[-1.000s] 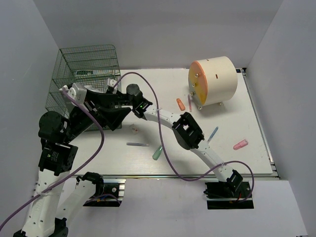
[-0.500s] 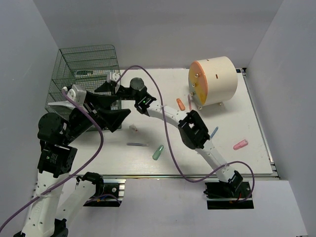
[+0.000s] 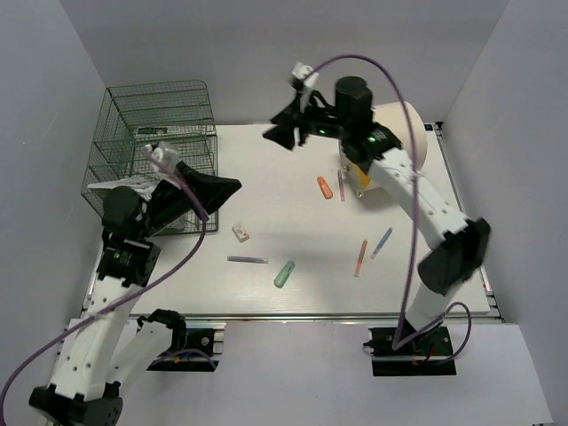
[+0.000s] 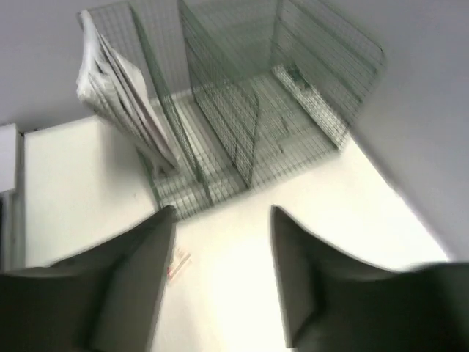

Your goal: Organize the desk

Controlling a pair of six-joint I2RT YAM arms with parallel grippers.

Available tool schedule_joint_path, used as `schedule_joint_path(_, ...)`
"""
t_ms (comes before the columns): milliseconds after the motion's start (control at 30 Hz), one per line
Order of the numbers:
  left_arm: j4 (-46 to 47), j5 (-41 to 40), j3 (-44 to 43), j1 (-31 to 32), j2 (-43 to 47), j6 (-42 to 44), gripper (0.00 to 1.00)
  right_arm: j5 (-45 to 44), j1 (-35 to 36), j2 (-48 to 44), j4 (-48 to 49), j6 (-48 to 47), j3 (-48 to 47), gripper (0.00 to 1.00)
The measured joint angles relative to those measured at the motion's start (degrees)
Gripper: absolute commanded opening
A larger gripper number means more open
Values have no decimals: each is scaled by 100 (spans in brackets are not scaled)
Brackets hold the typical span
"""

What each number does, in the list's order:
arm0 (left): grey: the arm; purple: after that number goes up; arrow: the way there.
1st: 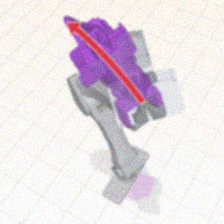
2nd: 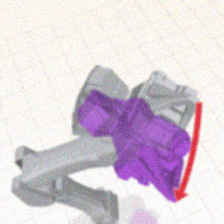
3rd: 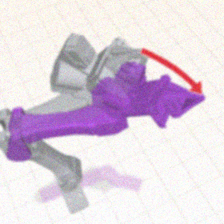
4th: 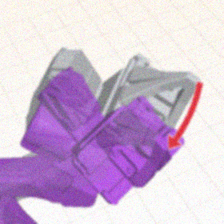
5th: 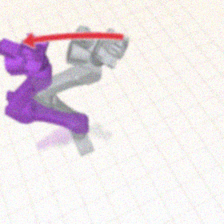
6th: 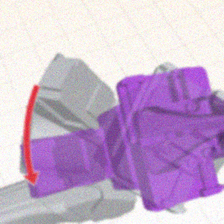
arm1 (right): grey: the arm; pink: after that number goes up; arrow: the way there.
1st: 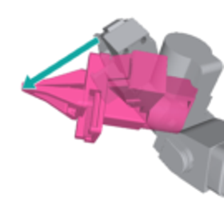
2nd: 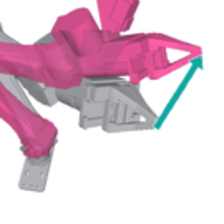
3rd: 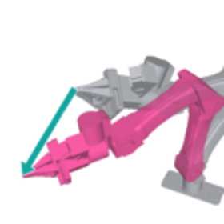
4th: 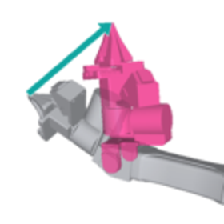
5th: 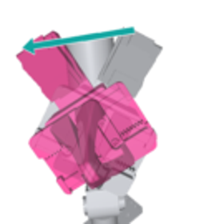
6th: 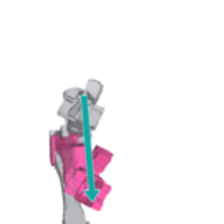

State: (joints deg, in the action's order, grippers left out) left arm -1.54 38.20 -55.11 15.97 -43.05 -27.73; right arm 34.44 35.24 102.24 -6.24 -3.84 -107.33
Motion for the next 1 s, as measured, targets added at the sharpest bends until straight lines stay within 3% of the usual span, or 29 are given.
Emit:
schedule_joint_path(33,173,74,83,0,-216,-42,10,-22,-166,-365,-205,-127,350,78)
schedule_joint_path(133,656,260,282,13,-914,-116,33,-52,-575,-1191,-610,-238,1209,80)
schedule_joint_path(167,807,310,339,31,-1217,-164,48,-15,-726,-1484,-713,-249,1550,75)
schedule_joint_path(200,925,319,376,46,-1473,-173,56,15,-844,-1749,-793,-245,1851,68)
schedule_joint_path(233,1062,323,402,81,-1749,-201,60,48,-1021,-2002,-857,-170,2138,48)
schedule_joint_path(300,1316,282,409,195,-2288,-216,67,142,-1305,-2404,-933,42,2549,22)
schedule_joint_path(333,1464,245,404,275,-2540,-192,68,190,-1467,-2592,-940,225,2730,3)
schedule_joint_path(367,1580,210,389,369,-2789,-162,68,227,-1617,-2758,-898,398,2909,0)
schedule_joint_path(700,2205,-527,-1475,1246,-5569,175,69,-31,-3423,-3751,-398,1753,3895,0)
schedule_joint_path(900,2826,-1023,-2787,1523,-6929,-98,70,380,-4247,-3978,-81,2304,4266,18)
schedule_joint_path(1000,2922,-1115,-3574,1611,-7639,-286,70,817,-4474,-3987,195,2430,4367,16)
